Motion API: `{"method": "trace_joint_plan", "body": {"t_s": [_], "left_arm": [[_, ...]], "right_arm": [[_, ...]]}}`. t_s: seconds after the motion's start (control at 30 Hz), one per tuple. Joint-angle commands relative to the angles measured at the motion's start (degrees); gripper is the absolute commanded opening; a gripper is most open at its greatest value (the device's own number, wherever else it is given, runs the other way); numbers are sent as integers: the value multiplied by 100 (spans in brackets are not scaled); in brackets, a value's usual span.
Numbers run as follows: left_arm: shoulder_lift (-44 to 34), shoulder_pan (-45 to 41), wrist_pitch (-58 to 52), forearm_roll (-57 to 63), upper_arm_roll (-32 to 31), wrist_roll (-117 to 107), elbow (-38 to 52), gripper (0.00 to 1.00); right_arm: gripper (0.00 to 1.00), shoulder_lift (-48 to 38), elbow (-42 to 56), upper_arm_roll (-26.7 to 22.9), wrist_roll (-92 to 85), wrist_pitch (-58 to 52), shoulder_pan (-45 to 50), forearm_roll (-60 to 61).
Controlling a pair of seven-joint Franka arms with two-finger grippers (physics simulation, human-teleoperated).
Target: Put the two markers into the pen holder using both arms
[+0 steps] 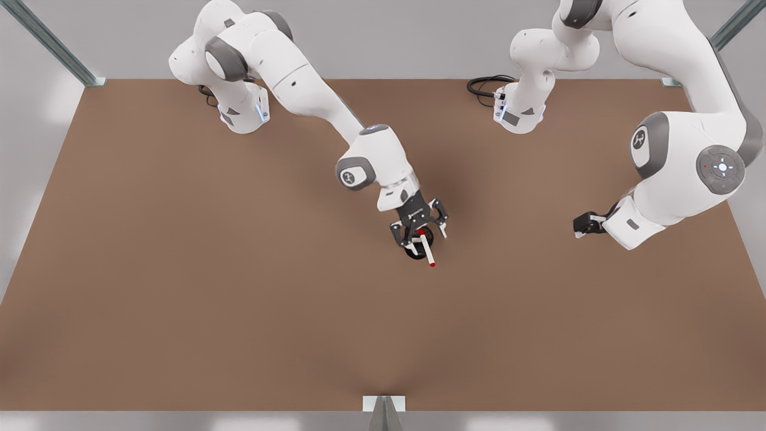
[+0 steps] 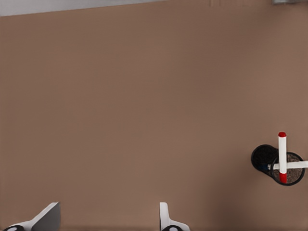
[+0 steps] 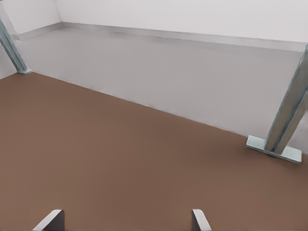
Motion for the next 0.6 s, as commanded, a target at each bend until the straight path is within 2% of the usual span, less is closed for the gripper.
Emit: {"method": "trace_joint_plan", "body": {"t_s": [0.0,0.03,0.07,0.13,0.2,0.23,0.27,0.3,0.37,0.47,0.57], "left_arm": [[-19,-11,-43,1,0,-372,3,100],[-36,-11,-61,-8,0,-363,3,100],[-54,-11,-69,-8,0,-337,3,100],[-89,-28,-351,-16,-18,-337,12,100],[-106,-37,-403,-16,-18,-346,12,100],[-106,-46,-430,-16,-27,-346,20,100],[-106,-46,-447,-8,-44,-328,38,100],[-98,-46,-518,19,-62,-109,56,100],[-63,-37,-518,19,-62,85,91,100],[-1,-55,-526,19,-53,85,91,100],[34,-55,-518,19,-53,85,91,100]], "right_arm": [[100,-484,-1,160,-414,-1770,-163,39],[100,-871,25,924,-660,-2728,-909,91],[100,-1302,-1,1690,-1300,-3248,-1886,740],[100,-2427,-150,1725,-2637,-5075,-2896,2218],[100,-3393,-695,1691,-3471,-6313,-3933,2614],[100,-3517,-713,1367,-4086,-6798,-4110,2623],[100,-3579,-730,1067,-4816,-7088,-4312,2894],[100,-3579,-722,864,-4817,-7300,-4312,2948],[100,-3631,-730,847,-4940,-7573,-4330,2957],[100,-3755,-1108,847,-4976,-7380,-4321,2966],[100,-2841,78,961,-4923,-7863,-4321,2992]]}}
